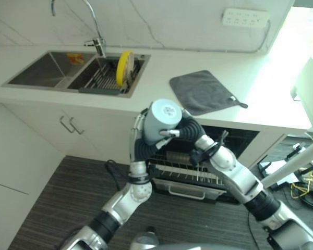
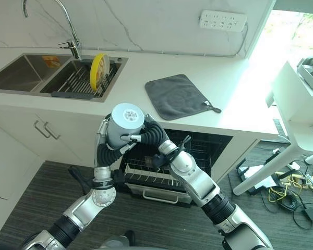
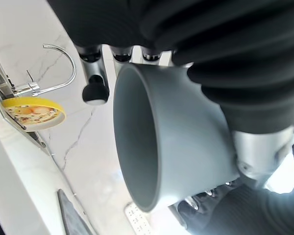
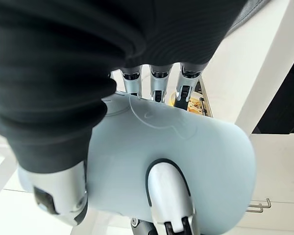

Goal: Place the dishes in the dishwasher.

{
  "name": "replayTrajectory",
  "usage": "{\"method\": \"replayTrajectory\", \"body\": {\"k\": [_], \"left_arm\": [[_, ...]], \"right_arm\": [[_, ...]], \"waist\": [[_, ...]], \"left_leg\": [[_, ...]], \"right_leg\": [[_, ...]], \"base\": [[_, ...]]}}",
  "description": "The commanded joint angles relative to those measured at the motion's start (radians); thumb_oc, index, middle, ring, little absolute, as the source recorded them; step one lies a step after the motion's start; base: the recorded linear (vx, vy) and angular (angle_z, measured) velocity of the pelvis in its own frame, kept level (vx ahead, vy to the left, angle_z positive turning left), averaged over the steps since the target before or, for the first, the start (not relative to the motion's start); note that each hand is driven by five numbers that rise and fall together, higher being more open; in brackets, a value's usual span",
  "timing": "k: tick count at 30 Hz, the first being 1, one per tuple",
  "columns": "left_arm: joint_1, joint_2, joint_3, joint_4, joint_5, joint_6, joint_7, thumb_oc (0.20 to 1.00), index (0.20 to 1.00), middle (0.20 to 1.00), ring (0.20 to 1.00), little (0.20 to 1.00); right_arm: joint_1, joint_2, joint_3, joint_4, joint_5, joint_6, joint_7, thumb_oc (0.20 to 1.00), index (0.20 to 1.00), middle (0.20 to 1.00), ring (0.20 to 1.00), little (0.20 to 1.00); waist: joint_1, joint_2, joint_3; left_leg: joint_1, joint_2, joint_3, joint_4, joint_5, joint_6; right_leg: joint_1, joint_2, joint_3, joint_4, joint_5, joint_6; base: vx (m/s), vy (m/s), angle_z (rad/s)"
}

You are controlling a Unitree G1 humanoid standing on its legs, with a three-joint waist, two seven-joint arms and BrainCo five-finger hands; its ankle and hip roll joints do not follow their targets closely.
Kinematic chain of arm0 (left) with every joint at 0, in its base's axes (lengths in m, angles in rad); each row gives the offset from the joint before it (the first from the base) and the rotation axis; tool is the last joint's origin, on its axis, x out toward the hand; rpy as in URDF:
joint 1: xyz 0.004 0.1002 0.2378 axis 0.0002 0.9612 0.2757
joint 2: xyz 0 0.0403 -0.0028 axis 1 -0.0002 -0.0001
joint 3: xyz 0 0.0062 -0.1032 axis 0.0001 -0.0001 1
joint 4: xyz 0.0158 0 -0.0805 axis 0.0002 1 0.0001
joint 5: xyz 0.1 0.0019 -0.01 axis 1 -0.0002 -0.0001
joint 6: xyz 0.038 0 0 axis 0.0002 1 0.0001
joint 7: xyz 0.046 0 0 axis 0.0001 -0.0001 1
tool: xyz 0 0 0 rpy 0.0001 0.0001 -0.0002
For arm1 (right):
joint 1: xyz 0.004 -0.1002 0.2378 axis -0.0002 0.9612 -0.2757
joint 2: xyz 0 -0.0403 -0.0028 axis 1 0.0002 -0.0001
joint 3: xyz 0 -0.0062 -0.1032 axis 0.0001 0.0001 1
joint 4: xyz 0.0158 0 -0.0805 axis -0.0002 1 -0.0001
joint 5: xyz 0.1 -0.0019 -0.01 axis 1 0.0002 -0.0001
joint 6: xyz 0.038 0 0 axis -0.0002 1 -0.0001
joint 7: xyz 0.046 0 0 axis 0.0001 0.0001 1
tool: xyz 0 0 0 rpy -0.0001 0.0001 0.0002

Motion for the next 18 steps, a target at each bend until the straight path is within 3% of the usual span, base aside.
{"method": "replayTrajectory", "body": {"k": [1, 2, 3, 4, 12, 14, 18], "left_arm": [[-0.124, 0.042, -0.078, -0.035, 0.133, 0.006, -0.012, 0.200, 0.200, 0.200, 0.200, 0.200], [-0.125, 0.045, -0.080, -0.032, 0.138, 0.013, -0.016, 0.200, 0.200, 0.200, 0.200, 0.200], [-0.125, 0.049, -0.083, -0.032, 0.146, 0.019, -0.019, 0.385, 0.385, 0.385, 0.385, 0.385], [-0.124, 0.051, -0.083, -0.030, 0.154, 0.017, -0.020, 1.000, 1.000, 1.000, 1.000, 1.000], [-0.132, 0.063, -0.104, -0.028, 0.160, 0.066, -0.045, 1.000, 1.000, 1.000, 1.000, 1.000], [-0.131, 0.062, -0.105, -0.031, 0.181, 0.074, -0.038, 1.000, 1.000, 1.000, 1.000, 1.000], [-0.127, 0.061, -0.098, -0.026, 0.181, 0.088, -0.018, 1.000, 1.000, 1.000, 1.000, 1.000]], "right_arm": [[-0.150, 0.051, 0.021, -0.046, 0.001, -0.091, -0.014, 0.200, 0.200, 0.200, 0.200, 0.200], [-0.149, 0.051, 0.020, -0.045, 0.006, -0.097, -0.019, 0.200, 0.200, 0.200, 0.200, 0.200], [-0.149, 0.054, 0.018, -0.045, 0.017, -0.102, -0.028, 0.200, 0.200, 0.200, 0.200, 0.200], [-0.148, 0.055, 0.015, -0.046, 0.026, -0.103, -0.031, 0.200, 0.200, 0.200, 0.200, 0.200], [-0.139, 0.074, 0.003, -0.044, 0.084, -0.166, -0.108, 0.200, 0.200, 0.200, 0.200, 0.200], [-0.128, 0.083, -0.014, -0.045, 0.083, -0.199, -0.153, 0.200, 0.200, 0.200, 0.200, 0.200], [-0.102, 0.099, -0.075, -0.025, 0.059, -0.300, -0.337, 0.200, 0.200, 0.200, 0.200, 0.200]], "waist": [[0.020, -0.044, 0.007], [0.020, -0.043, 0.007], [0.019, -0.041, 0.007], [0.020, -0.040, 0.007], [0.014, -0.026, 0.003], [0.012, -0.021, 0.001], [0.004, -0.007, 0.002]], "left_leg": [[0.013, -0.018, 0.041, 0.101, -0.160, 0.028], [0.013, -0.018, 0.041, 0.102, -0.160, 0.028], [0.012, -0.018, 0.042, 0.104, -0.160, 0.028], [0.012, -0.019, 0.041, 0.104, -0.161, 0.028], [0.016, -0.017, 0.047, 0.092, -0.156, 0.027], [0.018, -0.015, 0.053, 0.085, -0.153, 0.027], [0.030, -0.007, 0.072, 0.067, -0.144, 0.024]], "right_leg": [[-0.056, -0.030, 0.040, 0.077, -0.056, -0.022], [-0.056, -0.031, 0.040, 0.077, -0.056, -0.022], [-0.056, -0.032, 0.039, 0.078, -0.056, -0.022], [-0.055, -0.032, 0.040, 0.078, -0.057, -0.022], [-0.055, -0.037, 0.031, 0.077, -0.058, -0.019], [-0.055, -0.040, 0.024, 0.077, -0.057, -0.018], [-0.048, -0.043, 0.008, 0.078, -0.060, -0.017]], "base": [[0.00, 0.000, 0.00], [0.00, 0.000, 0.00], [0.00, 0.000, 0.00], [0.00, 0.000, 0.00], [0.00, 0.000, 0.00], [0.00, 0.000, 0.00], [-0.03, 0.031, 0.04]]}}
